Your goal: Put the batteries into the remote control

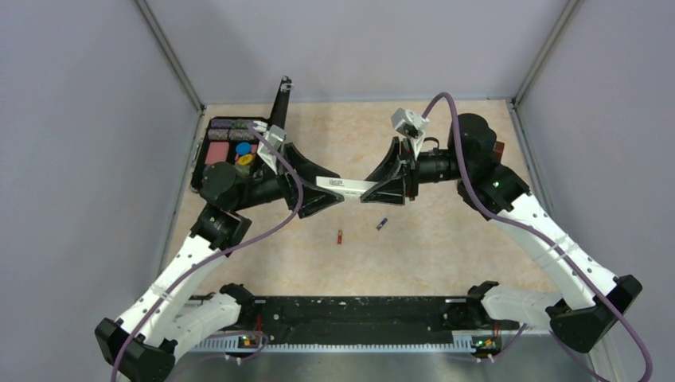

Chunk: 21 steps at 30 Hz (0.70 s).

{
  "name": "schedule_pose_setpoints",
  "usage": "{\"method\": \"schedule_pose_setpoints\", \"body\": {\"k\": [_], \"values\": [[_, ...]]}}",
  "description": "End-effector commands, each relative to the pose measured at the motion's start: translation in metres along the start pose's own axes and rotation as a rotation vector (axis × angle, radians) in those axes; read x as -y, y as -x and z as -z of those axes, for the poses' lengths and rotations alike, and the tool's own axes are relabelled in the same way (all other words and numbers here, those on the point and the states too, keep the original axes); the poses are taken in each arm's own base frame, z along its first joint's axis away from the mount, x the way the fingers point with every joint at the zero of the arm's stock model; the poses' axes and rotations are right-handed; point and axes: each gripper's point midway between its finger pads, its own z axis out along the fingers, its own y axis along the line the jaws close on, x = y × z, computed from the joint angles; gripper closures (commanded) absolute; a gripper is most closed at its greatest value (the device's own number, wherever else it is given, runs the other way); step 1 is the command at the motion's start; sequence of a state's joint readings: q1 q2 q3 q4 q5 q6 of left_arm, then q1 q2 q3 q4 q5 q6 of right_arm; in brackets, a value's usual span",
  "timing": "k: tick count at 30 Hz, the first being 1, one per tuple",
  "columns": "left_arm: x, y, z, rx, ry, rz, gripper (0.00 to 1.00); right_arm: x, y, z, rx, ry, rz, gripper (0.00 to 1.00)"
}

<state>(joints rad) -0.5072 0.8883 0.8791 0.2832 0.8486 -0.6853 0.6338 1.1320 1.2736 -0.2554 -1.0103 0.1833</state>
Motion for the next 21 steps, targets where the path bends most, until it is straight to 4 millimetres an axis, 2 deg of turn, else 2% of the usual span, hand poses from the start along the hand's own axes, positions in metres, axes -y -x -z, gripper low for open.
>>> {"method": "schedule_pose_setpoints", "body": {"k": [1,8,21], "values": [[0.012,0.016,-0.003,0.027,-0.044,-0.072,0.24,-0.001,0.009,-0.002,0.027,0.016,0.064,1.00],[0.010,0.015,-0.003,0.045,-0.045,-0.079,0.41,0.002,0.012,-0.003,0.049,0.003,0.064,1.00],[0.014,0.021,0.000,0.154,-0.076,-0.072,0.51,0.008,0.023,-0.007,0.171,-0.013,0.053,1.00]]}}
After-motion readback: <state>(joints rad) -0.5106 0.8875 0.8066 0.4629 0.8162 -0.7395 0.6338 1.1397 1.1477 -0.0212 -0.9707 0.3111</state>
